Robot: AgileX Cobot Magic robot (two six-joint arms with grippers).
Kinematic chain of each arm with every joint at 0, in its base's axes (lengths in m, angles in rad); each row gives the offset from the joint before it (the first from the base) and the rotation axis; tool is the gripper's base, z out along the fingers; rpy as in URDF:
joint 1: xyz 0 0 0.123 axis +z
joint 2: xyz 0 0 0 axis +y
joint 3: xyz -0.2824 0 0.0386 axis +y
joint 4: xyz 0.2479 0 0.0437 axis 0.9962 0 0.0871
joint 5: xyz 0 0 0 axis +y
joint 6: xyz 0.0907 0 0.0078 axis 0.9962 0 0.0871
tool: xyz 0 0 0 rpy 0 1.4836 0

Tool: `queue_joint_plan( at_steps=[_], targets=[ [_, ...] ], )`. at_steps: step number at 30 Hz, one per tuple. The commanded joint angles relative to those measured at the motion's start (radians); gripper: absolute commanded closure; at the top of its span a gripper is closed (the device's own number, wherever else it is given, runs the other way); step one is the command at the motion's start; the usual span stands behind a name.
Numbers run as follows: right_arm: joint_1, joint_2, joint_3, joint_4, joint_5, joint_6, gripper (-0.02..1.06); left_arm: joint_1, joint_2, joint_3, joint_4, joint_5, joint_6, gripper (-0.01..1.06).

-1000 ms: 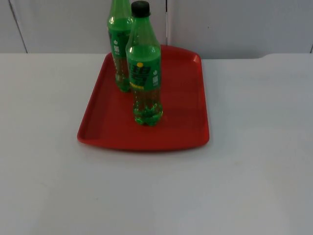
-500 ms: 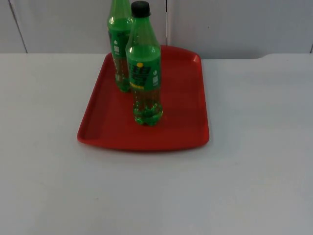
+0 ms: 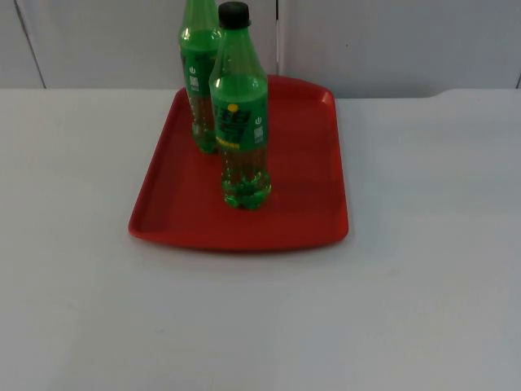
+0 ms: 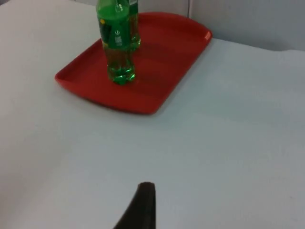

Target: Place the bottle upright on the tray.

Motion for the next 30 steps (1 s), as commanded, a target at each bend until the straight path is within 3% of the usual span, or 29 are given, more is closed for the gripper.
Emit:
queue_joint_plan(
  at_steps=[1,3,11,17,30],
  targets=[
    [0.001,-0.003,0.005,-0.040,-0.019,0.042,0.19,0.001,-0.003,0.004,-0.001,-0.010,-0.003,0.00],
    [0.001,-0.003,0.005,-0.061,-0.013,0.085,0.19,0.001,-0.003,0.004,-0.001,-0.010,-0.003,0.00],
    [0.001,-0.003,0.028,-0.060,0.035,0.084,0.19,0.001,-0.003,0.004,-0.001,-0.010,-0.003,0.00],
    [0.001,-0.003,0.028,-0.031,0.035,0.030,0.19,0.001,-0.003,0.004,-0.001,-0.010,-0.003,0.00],
    [0.001,-0.003,0.028,-0.031,0.035,0.026,0.19,0.001,-0.003,0.004,-0.001,-0.010,-0.003,0.00]
  ],
)
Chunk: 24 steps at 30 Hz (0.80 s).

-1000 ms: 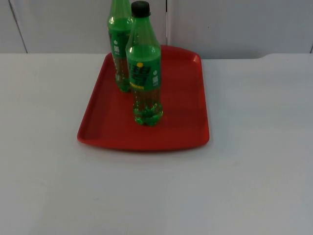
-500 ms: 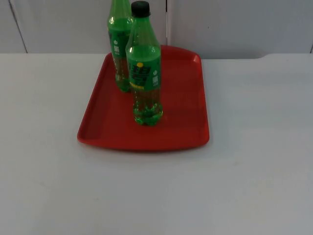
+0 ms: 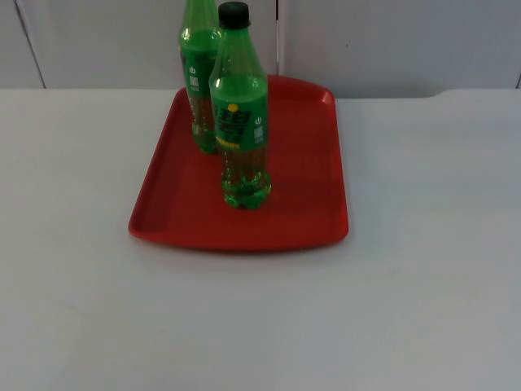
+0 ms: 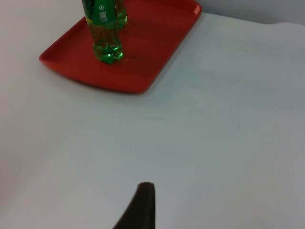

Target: Place the bottle upright on the tray.

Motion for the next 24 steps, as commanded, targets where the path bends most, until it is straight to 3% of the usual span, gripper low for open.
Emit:
queue_joint_plan(
  at_steps=[1,3,24],
  targets=[
    [0.001,-0.003,0.003,0.001,-0.002,-0.008,0.16,0.001,-0.003,0.004,-0.001,-0.010,-0.003,0.00],
    [0.001,-0.003,0.003,0.001,-0.002,-0.008,-0.01,0.001,-0.003,0.004,-0.001,-0.010,-0.003,0.00],
    [0.001,-0.003,0.003,0.001,-0.002,-0.006,-0.01,0.001,-0.003,0.004,-0.001,-0.010,-0.003,0.00]
  ],
)
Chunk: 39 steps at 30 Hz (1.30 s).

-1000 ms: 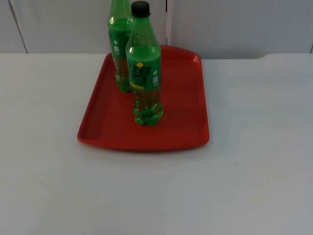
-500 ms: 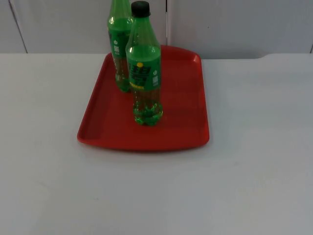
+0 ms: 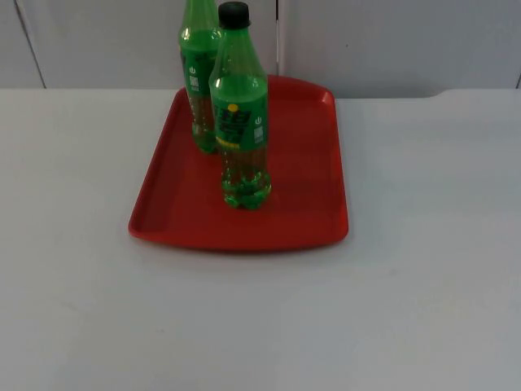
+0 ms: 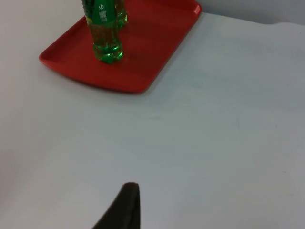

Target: Place the bottle upright on the tray.

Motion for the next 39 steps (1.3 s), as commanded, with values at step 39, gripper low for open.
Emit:
queue_joint_plan(
  at_steps=[39],
  targets=[
    [-0.068,-0.003,0.003,-0.001,-0.003,-0.004,-0.01,0.084,-0.003,0.004,0.003,-0.010,-0.003,0.00]
  ],
)
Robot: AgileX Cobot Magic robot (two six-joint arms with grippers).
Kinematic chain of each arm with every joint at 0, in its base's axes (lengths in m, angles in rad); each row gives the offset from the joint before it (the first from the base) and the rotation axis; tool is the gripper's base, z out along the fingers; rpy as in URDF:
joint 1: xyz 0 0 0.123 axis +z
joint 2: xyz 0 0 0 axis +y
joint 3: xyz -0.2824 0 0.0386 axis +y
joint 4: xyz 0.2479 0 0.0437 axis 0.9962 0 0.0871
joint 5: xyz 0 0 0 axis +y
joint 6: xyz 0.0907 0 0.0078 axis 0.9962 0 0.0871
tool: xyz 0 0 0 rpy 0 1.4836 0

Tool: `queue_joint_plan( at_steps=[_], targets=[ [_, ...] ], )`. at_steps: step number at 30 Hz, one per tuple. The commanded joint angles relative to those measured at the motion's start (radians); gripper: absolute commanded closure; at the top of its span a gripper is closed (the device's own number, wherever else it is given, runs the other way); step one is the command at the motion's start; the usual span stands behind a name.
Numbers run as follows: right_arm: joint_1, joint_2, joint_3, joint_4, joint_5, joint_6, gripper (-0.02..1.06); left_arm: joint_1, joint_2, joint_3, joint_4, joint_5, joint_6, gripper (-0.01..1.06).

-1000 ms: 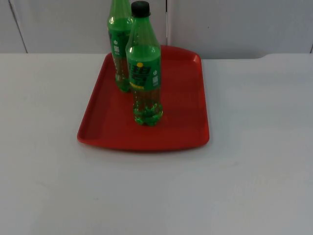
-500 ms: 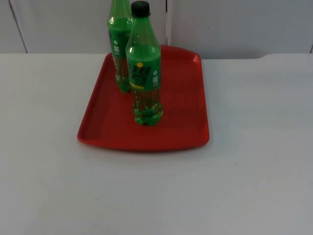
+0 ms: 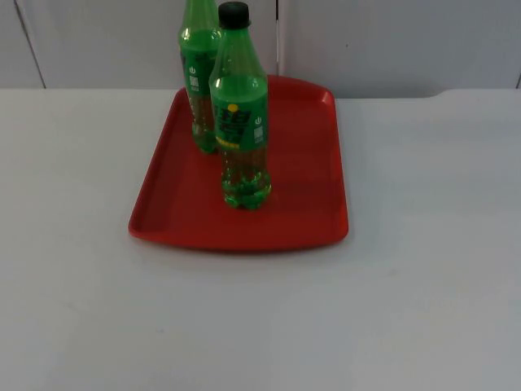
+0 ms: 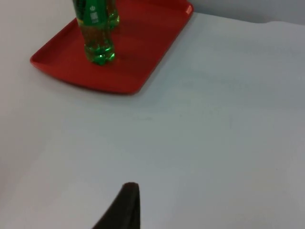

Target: Place the bottle upright on the tray.

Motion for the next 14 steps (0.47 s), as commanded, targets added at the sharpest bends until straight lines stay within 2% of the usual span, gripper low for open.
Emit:
queue_joint_plan(
  at_steps=[1,9,14],
  targets=[
    [-0.044,-0.003,0.003,0.001,-0.003,-0.004,-0.01,0.002,-0.003,0.004,0.003,-0.010,-0.003,0.00],
    [-0.221,-0.003,0.003,0.001,-0.003,-0.004,-0.01,0.002,-0.003,0.004,0.003,-0.010,-0.003,0.00],
    [-0.290,-0.003,0.003,0.001,-0.003,-0.004,-0.01,0.002,-0.003,0.004,0.003,-0.010,-0.003,0.00]
  ],
)
